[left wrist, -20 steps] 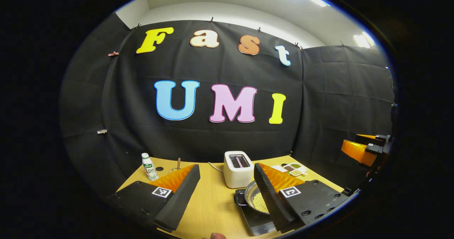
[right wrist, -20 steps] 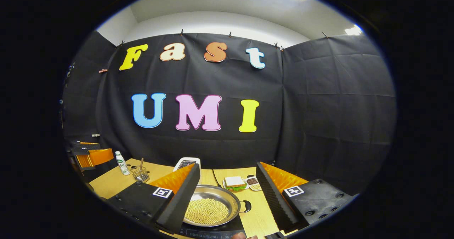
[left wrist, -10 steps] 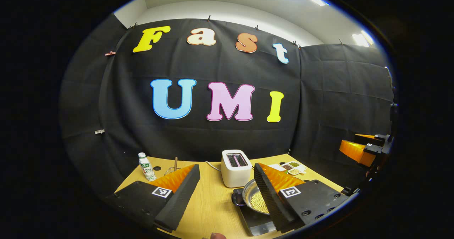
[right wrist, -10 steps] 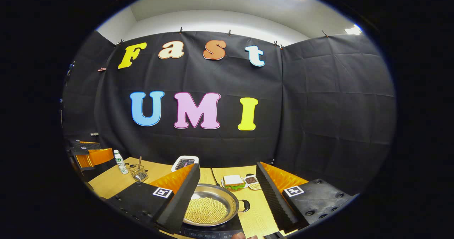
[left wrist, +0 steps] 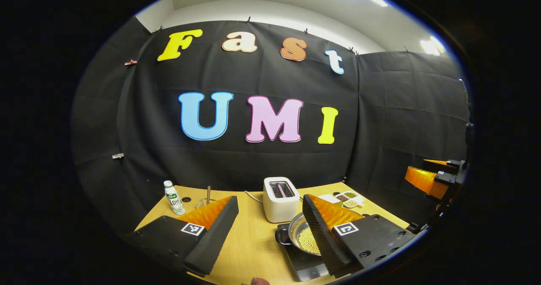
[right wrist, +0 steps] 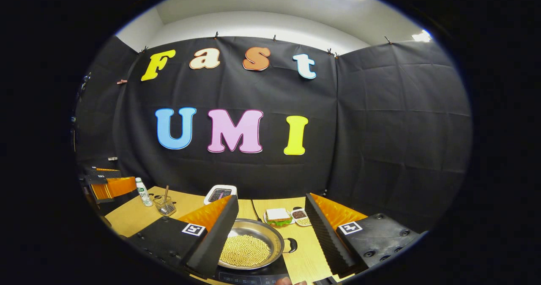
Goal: First push the handle of the pot to place it horizontally, then grasp the pot with both hands and set it on the induction cooktop.
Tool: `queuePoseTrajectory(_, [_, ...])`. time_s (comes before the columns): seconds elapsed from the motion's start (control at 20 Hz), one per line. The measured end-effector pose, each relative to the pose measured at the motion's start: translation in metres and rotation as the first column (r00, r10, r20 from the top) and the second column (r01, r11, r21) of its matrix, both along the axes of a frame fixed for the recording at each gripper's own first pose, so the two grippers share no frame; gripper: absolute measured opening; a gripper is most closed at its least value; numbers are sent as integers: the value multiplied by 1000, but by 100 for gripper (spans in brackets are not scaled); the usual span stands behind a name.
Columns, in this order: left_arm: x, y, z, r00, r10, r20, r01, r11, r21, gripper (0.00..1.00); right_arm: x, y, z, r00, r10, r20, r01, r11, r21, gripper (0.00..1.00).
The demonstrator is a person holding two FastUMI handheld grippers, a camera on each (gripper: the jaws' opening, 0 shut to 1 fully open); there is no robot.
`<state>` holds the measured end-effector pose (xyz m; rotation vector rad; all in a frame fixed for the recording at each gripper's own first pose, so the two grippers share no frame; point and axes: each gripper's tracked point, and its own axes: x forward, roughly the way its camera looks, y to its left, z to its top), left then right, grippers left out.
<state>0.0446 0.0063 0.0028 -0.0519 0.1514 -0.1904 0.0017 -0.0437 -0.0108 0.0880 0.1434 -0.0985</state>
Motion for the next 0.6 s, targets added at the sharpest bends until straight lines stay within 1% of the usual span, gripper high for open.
queuePoseTrajectory(0.05, [1,-1,-2,1000,-1,-1,1,1000,1,98,-1,0,0,1000,-1,0,1,1000,-1,98])
queuePoseTrajectory(0.1, [1,-2,-1,1000,-2,-1,2,1000,0,95,-1,-1,0,1000,-1,-2,1,1000,-1,98])
queuePoseTrajectory(0.15, [3,-5,4,1000,-2,-3,2,1000,-1,98,-1,-1,0,1000,0,-2,0,1000,-1,98])
queuePoseTrajectory(0.25, [4,-4,3,1000,-2,-4,2,1000,-1,98,-1,-1,-1,1000,0,-1,0,1000,-4,98])
queuePoseTrajectory(0.3, [4,-4,3,1000,-2,-5,2,1000,-1,95,-1,-1,-1,1000,0,-1,0,1000,-5,98])
queuePoseTrajectory(0.45, [5,-5,2,1000,-4,-7,4,1000,-1,95,-1,-1,-1,1000,0,-2,0,1000,-5,98])
queuePoseTrajectory(0.5, [5,-5,2,1000,-4,-9,4,1000,-1,98,-1,-1,-1,1000,0,-2,0,1000,-6,98])
queuePoseTrajectory(0.6, [5,-5,2,1000,-4,-10,4,1000,-2,98,-1,-1,-1,1000,1,-1,-1,1000,-5,98])
